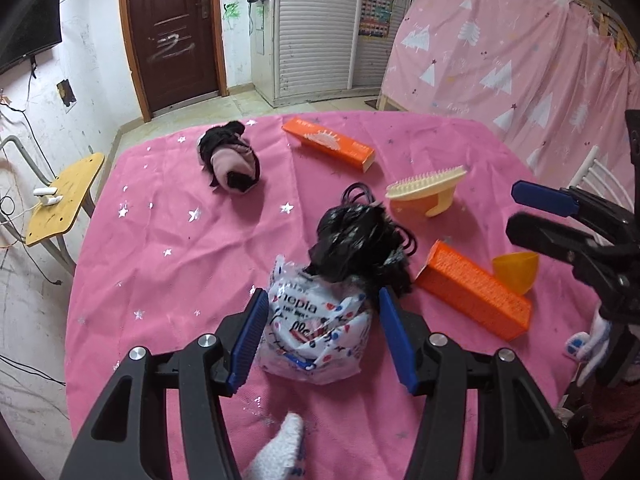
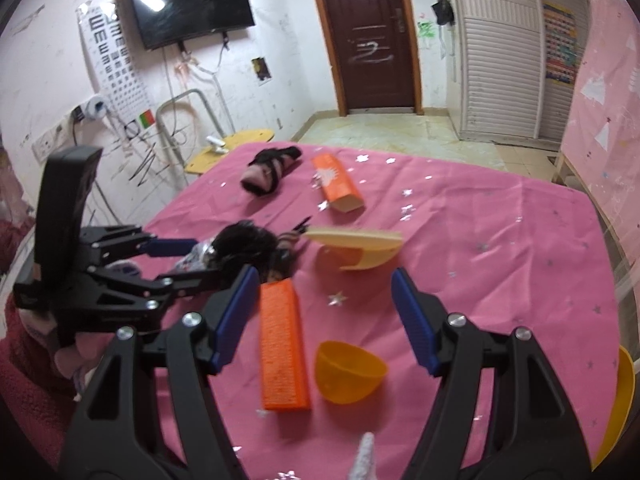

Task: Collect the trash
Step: 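Grasp the white printed plastic bag with the left gripper while the right gripper grasps the orange rectangular block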

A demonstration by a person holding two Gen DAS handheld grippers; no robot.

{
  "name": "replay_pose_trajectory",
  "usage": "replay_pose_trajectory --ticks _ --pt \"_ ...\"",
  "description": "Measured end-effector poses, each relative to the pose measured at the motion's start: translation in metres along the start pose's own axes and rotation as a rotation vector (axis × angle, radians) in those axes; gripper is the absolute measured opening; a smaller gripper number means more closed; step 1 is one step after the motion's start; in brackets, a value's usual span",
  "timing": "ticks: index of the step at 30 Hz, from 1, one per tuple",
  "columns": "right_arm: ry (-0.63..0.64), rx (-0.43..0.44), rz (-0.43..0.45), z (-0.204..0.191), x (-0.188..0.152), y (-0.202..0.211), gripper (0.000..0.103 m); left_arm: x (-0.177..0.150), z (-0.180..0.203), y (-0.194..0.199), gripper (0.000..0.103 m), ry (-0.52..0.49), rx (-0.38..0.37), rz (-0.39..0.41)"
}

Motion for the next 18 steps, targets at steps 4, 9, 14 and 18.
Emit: replay_pose_trajectory --ticks 4,9,14,18 --pt "0.039 0.021 -0.032 -0.017 -0.006 -0.012 0.067 -0.003 -0.003 -0.004 0.049 -0.001 0.009 -0.007" --pt "0.083 0.035 -0.061 -0.033 -0.014 -0.022 0.067 -0.01 0.003 -0.005 0.049 -0.063 0.042 0.003" --pt "0.091 0.031 -0.087 -0.036 -0.018 -0.029 0.066 -0.012 -0.002 -0.003 0.04 -0.061 0.041 0.008" --pt "0.099 0.035 -0.103 -0.038 -0.021 -0.031 0.067 -0.019 -0.009 0.002 0.039 -0.059 0.047 0.012"
Point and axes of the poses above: each gripper's, at about its wrist camera, not at the fingertips, and y roughly against the way its jaws point, z to its right, x to its top, the point moved 8 cm from there along -y, roughly the way its jaws point, and after that the axes turned 6 degrees about x, right-handed, at the moved point
